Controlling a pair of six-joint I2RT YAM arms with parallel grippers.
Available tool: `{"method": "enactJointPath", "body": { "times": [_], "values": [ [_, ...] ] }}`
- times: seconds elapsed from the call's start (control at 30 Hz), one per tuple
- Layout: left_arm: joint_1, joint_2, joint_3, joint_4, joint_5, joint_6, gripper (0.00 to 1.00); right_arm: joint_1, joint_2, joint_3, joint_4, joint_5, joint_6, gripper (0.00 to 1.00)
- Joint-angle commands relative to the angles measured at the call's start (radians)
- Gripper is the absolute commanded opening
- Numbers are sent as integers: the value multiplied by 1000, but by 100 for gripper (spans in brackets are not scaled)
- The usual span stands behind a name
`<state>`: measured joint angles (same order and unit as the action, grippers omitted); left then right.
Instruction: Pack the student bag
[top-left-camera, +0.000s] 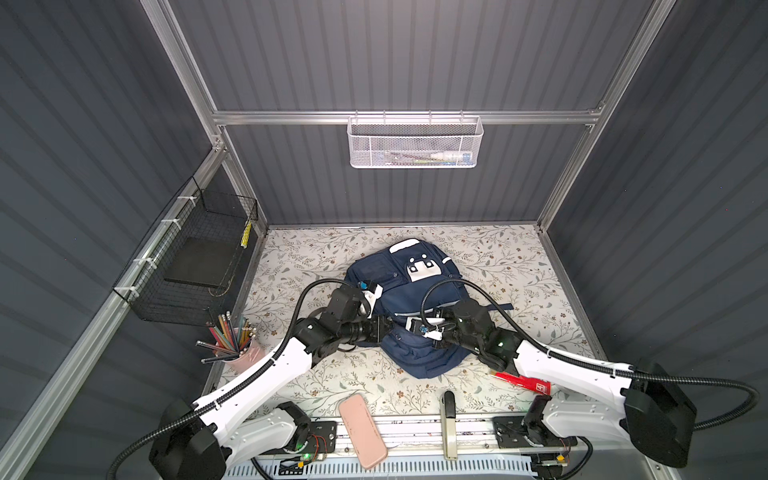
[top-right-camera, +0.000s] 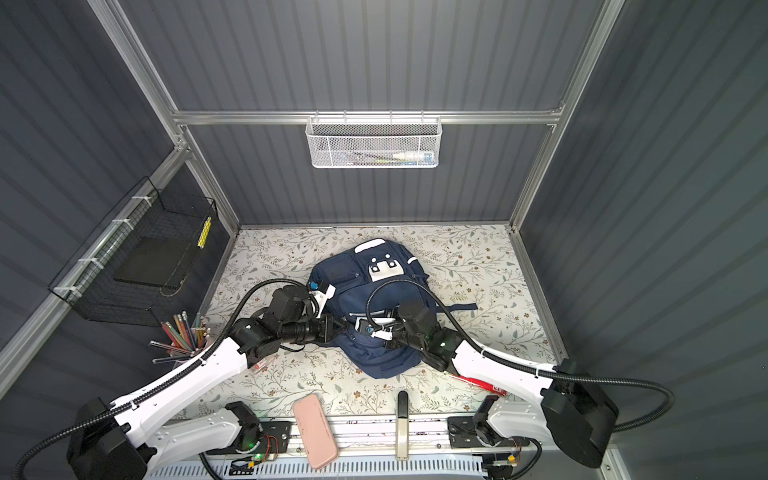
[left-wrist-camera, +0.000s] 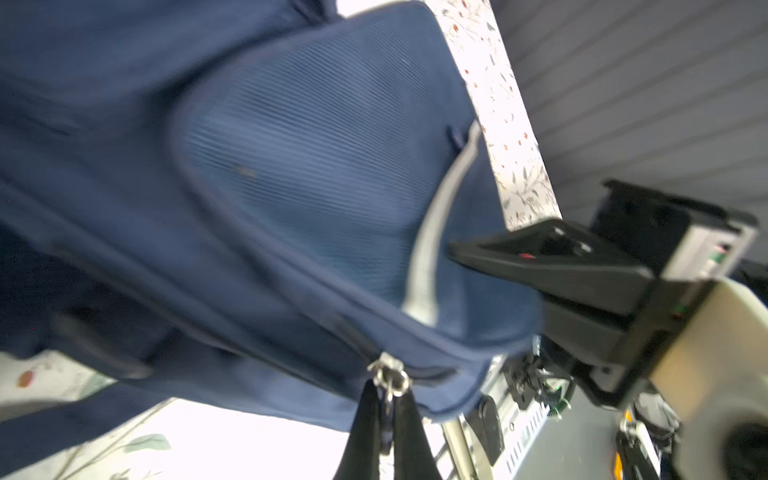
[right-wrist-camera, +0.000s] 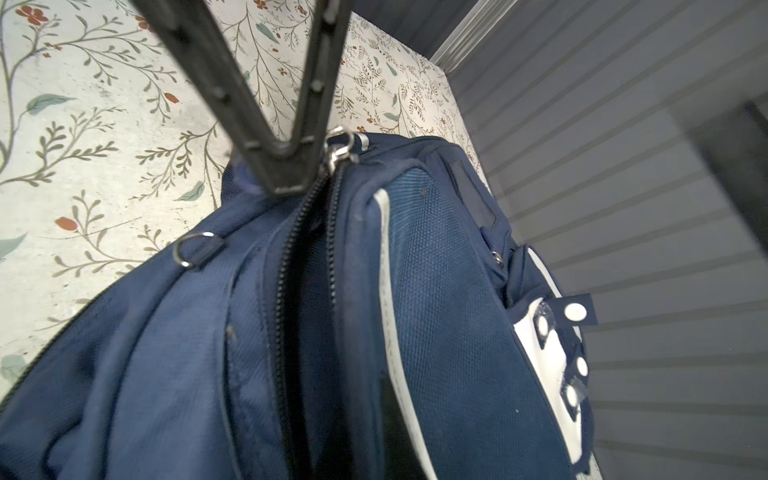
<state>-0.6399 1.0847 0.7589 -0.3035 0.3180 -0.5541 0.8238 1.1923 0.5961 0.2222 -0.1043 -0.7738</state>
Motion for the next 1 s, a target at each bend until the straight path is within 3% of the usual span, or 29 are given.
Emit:
{"method": "enactJointPath", "body": {
  "times": [0.0,0.13,0.27,0.37,0.5,0.57,0.6,0.8,0.9,0.97],
  "values": [
    [82,-60,-34,25,-42,-27,0,-50,-33,-43,-65,-11,-7,0],
    [82,-59,-2,3,-32,11,0,-51,-33,-27,-69,-39,10,0],
    [88,-75,4,-83,-167,25,0,-60,-36,-43,-47,-31,1,0],
    [98,-57,11,-118,-194,16,0,-72,-49,-55,-39,-28,4,0],
    [98,-46,10,-61,-111,25,0,-74,-56,-42,-40,-52,22,4],
    [98,-60,19,-48,-103,38,12,-71,-46,-10,-76,-81,43,22],
    [100,-73,22,-40,-99,47,24,-67,-39,8,-94,-92,61,29],
    [99,-58,147,-139,-55,147,78,-60,-121,80,-150,-156,261,55],
    [97,-43,176,-139,-20,160,100,-60,-193,77,-163,-45,397,64],
    [94,-37,176,-102,4,153,100,-61,-239,85,-199,78,559,68]
  ]
}}
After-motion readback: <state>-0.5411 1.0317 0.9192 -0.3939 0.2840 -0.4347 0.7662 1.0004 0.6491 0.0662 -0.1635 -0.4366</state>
